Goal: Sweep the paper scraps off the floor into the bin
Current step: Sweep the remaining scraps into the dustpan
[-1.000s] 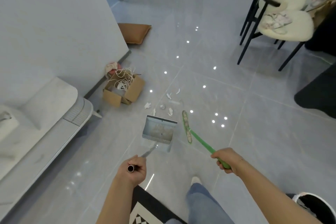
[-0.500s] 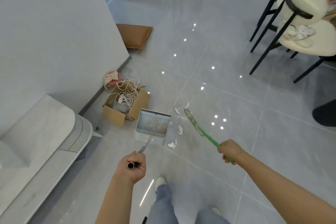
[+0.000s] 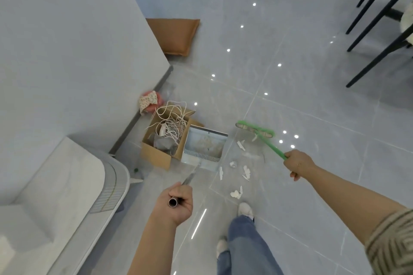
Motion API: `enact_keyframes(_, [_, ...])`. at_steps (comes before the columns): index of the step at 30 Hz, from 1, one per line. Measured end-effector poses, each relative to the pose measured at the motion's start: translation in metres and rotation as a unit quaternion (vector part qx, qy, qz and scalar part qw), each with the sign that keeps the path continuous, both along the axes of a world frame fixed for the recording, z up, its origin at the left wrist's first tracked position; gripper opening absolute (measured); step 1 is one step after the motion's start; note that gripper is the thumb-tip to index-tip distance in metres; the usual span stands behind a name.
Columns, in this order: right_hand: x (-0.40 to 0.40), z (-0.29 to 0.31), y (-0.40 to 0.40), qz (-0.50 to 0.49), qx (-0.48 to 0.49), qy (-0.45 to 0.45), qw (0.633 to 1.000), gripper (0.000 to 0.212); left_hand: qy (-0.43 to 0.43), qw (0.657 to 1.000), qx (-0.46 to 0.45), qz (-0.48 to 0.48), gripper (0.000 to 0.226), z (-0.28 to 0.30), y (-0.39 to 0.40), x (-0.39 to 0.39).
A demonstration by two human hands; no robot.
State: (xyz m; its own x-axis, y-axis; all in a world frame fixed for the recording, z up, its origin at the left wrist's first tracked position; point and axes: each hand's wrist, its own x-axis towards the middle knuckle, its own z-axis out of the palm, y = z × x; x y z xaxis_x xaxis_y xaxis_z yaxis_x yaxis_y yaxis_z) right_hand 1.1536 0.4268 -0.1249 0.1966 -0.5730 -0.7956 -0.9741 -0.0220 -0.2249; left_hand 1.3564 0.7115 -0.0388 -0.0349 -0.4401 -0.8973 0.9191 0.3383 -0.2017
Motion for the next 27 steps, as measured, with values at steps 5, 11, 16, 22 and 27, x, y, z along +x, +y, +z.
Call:
enact_keyframes(5, [0.033, -0.042, -0.03, 0.027, 0.009, 0.033, 0.999, 0.041, 0.006, 1.0, -0.001, -0.006, 0.053, -0.021, -0.047, 0.03])
enact_keyframes(11, [0.006, -0.05, 0.007, 0.152, 0.022, 0.084, 0.985, 0.036, 0.011, 1.0, -0.014, -0.018, 0.039, -0.032, -0.072, 0.043])
enact_keyframes(16, [-0.015, -0.027, 0.028, 0.167, 0.074, 0.121, 0.976, 0.037, 0.025, 0.999, -0.031, -0.001, 0.033, -0.031, -0.061, 0.048])
enact_keyframes(22, [-0.015, 0.009, 0.023, 0.1, 0.051, 0.1, 0.989, 0.039, 0.023, 0.999, -0.037, -0.015, 0.033, -0.016, -0.019, 0.05])
enact_keyframes(27, [0.002, 0.031, 0.069, 0.151, 0.013, 0.091, 0.984, 0.046, 0.033, 0.998, -0.047, 0.012, 0.03, -0.012, 0.041, 0.055])
